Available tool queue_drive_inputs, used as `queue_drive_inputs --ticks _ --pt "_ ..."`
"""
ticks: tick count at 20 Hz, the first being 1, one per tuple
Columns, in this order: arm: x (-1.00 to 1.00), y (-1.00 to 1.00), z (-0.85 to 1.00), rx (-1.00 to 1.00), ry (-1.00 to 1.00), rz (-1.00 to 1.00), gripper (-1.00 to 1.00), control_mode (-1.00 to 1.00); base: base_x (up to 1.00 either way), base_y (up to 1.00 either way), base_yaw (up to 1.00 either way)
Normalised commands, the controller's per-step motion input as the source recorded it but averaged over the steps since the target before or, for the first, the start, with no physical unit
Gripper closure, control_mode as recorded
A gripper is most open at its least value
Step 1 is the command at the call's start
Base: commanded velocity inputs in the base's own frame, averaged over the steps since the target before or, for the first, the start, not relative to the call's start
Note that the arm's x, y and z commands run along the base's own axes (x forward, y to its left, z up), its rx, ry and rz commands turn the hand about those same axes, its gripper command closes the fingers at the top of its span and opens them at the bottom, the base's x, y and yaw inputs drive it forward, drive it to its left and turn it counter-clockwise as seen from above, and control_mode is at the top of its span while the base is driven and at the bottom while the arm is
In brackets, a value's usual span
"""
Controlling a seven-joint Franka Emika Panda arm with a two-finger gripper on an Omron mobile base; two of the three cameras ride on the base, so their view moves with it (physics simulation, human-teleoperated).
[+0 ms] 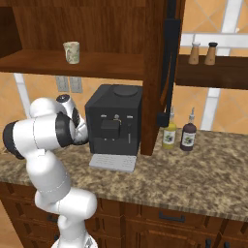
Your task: Pick the kettle from the counter and place it on the tray. Then pick the mug from the cabinet and place it on the tray. Then close the cabinet doors.
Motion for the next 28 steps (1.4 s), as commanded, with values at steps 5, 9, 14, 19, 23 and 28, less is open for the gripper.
queue_drive_inputs --ticks 5,9,14,19,23,28 --pt "0.14 0.00 -0.11 0.07 -0.02 0.00 -1.00 -1.00 0.00 0.00 0.00" --pt "0.03 0.00 -0.06 0.03 -0.02 0.00 1.00 -1.00 0.00 0.00 0.00" --pt "-0.02 0.00 0.00 0.00 0.00 0.00 1.00 -1.00 0.00 0.00 0.00" --pt "-0.23 0.00 -0.01 0.01 -0.21 0.00 1.00 -1.00 0.00 0.00 0.00" --pt "-0.21 0.00 0.05 0.03 -0.25 0.00 1.00 -1.00 0.00 0.00 0.00" --pt "-0.21 0.00 0.37 0.01 -0.03 -0.03 1.00 -1.00 0.00 0.00 0.00"
